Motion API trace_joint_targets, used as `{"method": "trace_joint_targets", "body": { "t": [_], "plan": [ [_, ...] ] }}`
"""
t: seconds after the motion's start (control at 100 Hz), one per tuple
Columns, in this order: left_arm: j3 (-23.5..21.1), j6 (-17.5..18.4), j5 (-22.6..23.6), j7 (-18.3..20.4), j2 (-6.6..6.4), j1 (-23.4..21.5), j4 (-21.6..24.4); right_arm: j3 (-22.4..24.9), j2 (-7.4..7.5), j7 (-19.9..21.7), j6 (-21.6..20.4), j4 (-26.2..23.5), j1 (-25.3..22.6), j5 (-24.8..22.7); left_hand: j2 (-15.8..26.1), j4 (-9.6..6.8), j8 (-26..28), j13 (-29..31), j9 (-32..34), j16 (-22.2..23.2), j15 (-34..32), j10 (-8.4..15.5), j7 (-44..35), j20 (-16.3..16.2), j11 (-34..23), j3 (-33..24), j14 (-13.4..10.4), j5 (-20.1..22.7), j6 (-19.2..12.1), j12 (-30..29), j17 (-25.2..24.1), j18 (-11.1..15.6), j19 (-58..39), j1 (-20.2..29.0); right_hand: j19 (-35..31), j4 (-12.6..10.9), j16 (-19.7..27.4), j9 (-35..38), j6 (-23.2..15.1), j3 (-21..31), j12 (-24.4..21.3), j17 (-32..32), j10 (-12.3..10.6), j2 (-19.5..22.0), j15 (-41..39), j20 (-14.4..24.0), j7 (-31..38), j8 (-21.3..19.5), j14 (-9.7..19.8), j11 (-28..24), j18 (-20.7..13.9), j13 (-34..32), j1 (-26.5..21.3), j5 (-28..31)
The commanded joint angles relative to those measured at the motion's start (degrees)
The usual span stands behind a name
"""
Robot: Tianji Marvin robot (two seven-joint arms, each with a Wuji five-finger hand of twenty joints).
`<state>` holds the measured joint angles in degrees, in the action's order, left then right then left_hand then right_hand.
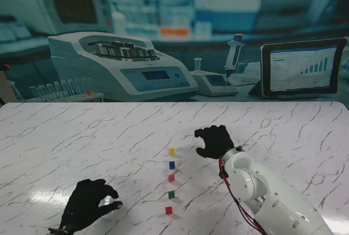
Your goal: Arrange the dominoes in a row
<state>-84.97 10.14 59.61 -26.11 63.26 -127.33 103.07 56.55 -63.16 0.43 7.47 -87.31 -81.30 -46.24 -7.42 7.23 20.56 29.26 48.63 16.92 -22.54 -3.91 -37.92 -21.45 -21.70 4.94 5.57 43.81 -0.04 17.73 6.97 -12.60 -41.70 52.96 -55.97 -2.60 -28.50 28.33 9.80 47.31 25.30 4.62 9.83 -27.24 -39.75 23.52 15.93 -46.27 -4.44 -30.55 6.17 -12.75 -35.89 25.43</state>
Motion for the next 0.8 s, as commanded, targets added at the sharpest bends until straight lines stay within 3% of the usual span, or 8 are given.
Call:
{"method": "trace_joint_targets", "body": {
  "t": [0.0, 0.14, 0.36, 0.5, 0.52, 0.54, 0.79],
  "plan": [
    [0.18, 1.54, -0.09, 0.62, 0.12, -0.11, -0.07, 1.09, 0.83, -0.03, -0.58, -1.5, -1.68, -0.38, 0.56, 0.51, -0.39, -1.17, -1.58, 0.47, 0.79, -0.1, 0.85, -0.51, 0.99, 0.37, -1.84, -1.18, -0.35, 0.24, -0.88, 1.19, -1.06, -1.34, 1.39, -1.13, 1.7, -1.94, 1.98, -0.65, -1.73, 0.94, 0.85, 1.2, 2.6, 0.61, -2.28, 2.02, -0.55, 2.77, 5.67, 2.51, 1.61, -2.22],
    [0.22, 1.8, 0.1, 0.49, 0.09, 0.22, -0.03, 6.17, 1.44, 0.63, -2.34, -4.88, -5.87, -3.42, 0.45, -0.25, -0.07, -1.89, -2.49, 0.24, 1.08, -0.26, 2.91, -0.11, 1.52, -0.23, -2.0, -1.71, 0.29, -0.04, -0.97, 2.48, -0.28, -2.31, 4.66, -0.73, 4.33, -2.89, 3.13, -2.13, -4.74, 0.74, 1.47, 1.95, 7.54, 0.6, -4.73, 5.99, -0.51, 8.63, 6.95, 2.82, 2.37, -2.03],
    [0.31, 1.81, 0.83, -0.82, 0.09, 0.65, -0.25, 14.25, 1.61, -3.06, -7.1, -8.87, -13.68, -7.79, -0.42, -0.24, -0.61, -3.53, -4.76, -0.45, 1.72, -0.65, 7.83, 0.61, 3.03, -0.24, -1.8, -3.27, 1.61, -0.88, -1.79, 2.92, 1.24, -3.56, 13.72, 0.0, 7.38, -4.59, 4.6, -6.03, -8.93, -0.77, 2.16, 3.6, 15.45, 1.87, -8.41, 11.5, -0.32, 15.57, 9.27, 3.69, 4.46, -3.34],
    [0.8, 1.98, 0.95, -2.84, 0.2, 1.33, -1.16, 18.98, 1.41, -6.52, -10.8, -10.19, -18.6, -8.75, -0.79, -0.23, -0.83, -4.6, -6.08, -0.77, 2.27, -1.28, 11.07, 1.01, 3.91, -0.16, -1.44, -4.18, 2.46, -1.26, -2.37, 3.25, 2.1, -4.88, 18.36, 0.3, 8.61, -5.39, 5.26, -7.57, -10.25, -1.59, 2.46, 4.2, 17.82, 2.99, -9.54, 13.24, -0.13, 17.41, 10.12, 4.53, 5.23, -3.78],
    [0.86, 2.02, 0.97, -3.08, 0.21, 1.42, -1.28, 19.6, 1.37, -7.03, -11.43, -10.33, -19.31, -8.78, -0.92, -0.27, -0.99, -4.88, -6.48, -0.86, 2.38, -1.47, 12.39, 1.19, 4.21, -0.23, -1.38, -4.32, 2.67, -1.41, -2.52, 3.37, 2.47, -5.33, 21.54, 0.02, 8.71, -5.37, 5.3, -8.22, -10.52, -2.34, 2.48, 4.27, 17.99, 6.76, -9.87, 14.6, -0.11, 17.56, 10.18, 4.57, 5.04, -3.58],
    [0.94, 2.06, 1.0, -3.32, 0.22, 1.53, -1.41, 20.17, 1.35, -7.49, -11.97, -10.44, -19.97, -8.89, -0.9, -0.26, -1.01, -5.0, -6.6, -0.89, 2.43, -1.44, 12.59, 1.22, 4.27, -0.19, -1.4, -4.43, 2.77, -1.43, -2.59, 3.37, 2.54, -5.51, 22.4, -0.01, 8.76, -5.41, 5.35, -8.46, -10.61, -2.56, 2.45, 4.32, 18.08, 7.71, -9.95, 14.93, -0.15, 17.65, 10.27, 4.64, 5.16, -3.59],
    [1.69, 2.91, 1.34, -5.6, 0.27, 2.98, -2.61, 27.0, 0.78, -13.74, -20.16, -10.63, -29.15, -8.9, -1.97, -0.32, -1.66, -7.09, -9.01, -1.45, 3.37, -2.37, 17.83, 1.97, 5.64, -0.19, -1.17, -6.0, 3.89, -2.13, -3.8, 3.92, 4.14, -8.1, 27.51, 1.21, 9.05, -5.46, 6.37, -10.79, -11.11, -4.58, 3.27, 5.2, 18.74, 9.63, -10.41, 15.85, -0.76, 18.77, 10.83, 4.88, 6.84, -3.78]
  ]
}}
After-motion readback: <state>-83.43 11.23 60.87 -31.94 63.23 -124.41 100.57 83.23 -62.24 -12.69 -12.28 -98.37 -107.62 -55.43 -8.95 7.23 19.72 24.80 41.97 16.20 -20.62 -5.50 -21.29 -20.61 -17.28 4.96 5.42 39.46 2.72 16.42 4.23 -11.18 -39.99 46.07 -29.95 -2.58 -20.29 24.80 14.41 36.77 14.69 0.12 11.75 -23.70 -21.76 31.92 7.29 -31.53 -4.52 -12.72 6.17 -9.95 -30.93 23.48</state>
